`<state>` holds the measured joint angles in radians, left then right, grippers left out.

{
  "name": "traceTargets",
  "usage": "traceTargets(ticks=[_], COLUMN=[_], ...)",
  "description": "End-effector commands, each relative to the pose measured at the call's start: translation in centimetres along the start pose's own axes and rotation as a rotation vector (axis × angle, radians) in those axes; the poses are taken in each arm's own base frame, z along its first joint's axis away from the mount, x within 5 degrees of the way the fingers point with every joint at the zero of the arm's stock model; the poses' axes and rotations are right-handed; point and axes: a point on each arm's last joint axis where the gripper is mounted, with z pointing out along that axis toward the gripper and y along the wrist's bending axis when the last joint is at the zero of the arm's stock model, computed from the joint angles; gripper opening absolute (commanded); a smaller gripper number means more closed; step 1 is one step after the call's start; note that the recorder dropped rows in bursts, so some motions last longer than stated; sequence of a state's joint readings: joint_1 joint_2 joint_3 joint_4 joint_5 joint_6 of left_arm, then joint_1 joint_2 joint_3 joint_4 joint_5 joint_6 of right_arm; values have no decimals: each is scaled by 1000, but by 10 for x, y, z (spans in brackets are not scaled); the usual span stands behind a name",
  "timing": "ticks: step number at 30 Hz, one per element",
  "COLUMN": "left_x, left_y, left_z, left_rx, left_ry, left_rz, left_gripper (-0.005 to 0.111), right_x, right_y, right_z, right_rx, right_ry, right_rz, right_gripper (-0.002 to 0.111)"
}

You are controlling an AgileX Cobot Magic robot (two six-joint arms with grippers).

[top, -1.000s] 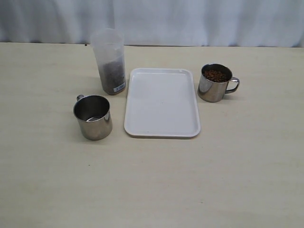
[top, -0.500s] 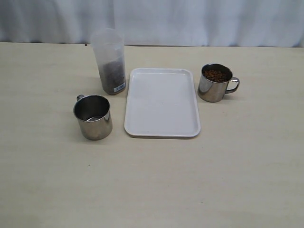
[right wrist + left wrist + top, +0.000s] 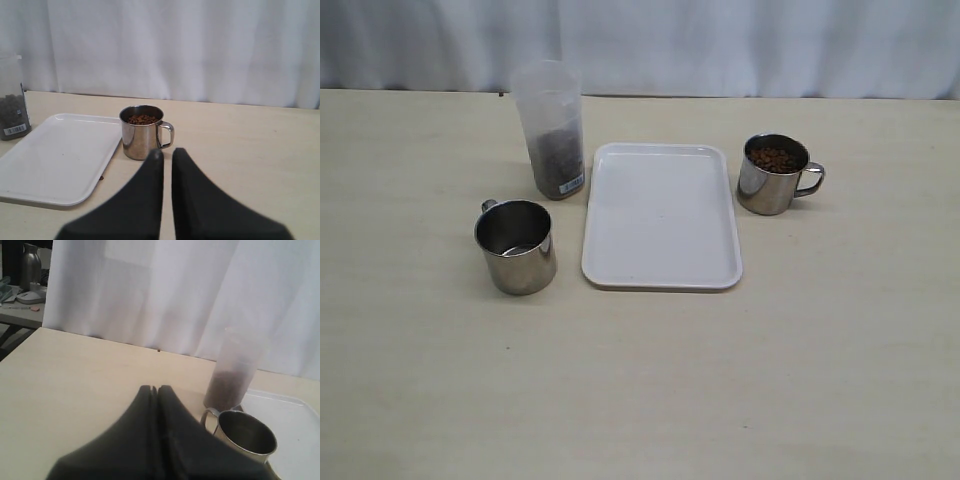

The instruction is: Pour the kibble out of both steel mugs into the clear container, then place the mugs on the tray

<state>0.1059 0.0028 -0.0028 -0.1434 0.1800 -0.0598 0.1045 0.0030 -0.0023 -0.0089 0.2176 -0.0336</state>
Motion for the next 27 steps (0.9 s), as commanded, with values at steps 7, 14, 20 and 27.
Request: traceTargets(ticks=[7,14,20,27], left_x=[2,1,1,1], left_y=[2,3,3,3], left_z=[0,0,0,0], left_rx=[-17,-25,-25,-25], left_ry=[14,8,8,8], left_rz=[118,164,164,164], left_gripper=[0,0,0,0], right_x=[0,0,0,0], right_y=[0,0,0,0], right_z=[0,0,0,0], right_rx=[-1,-1,-1,-1], right_ry=[-5,-5,-5,-5], right_rz=[-11,-11,-11,-11], right_gripper=[5,5,5,5])
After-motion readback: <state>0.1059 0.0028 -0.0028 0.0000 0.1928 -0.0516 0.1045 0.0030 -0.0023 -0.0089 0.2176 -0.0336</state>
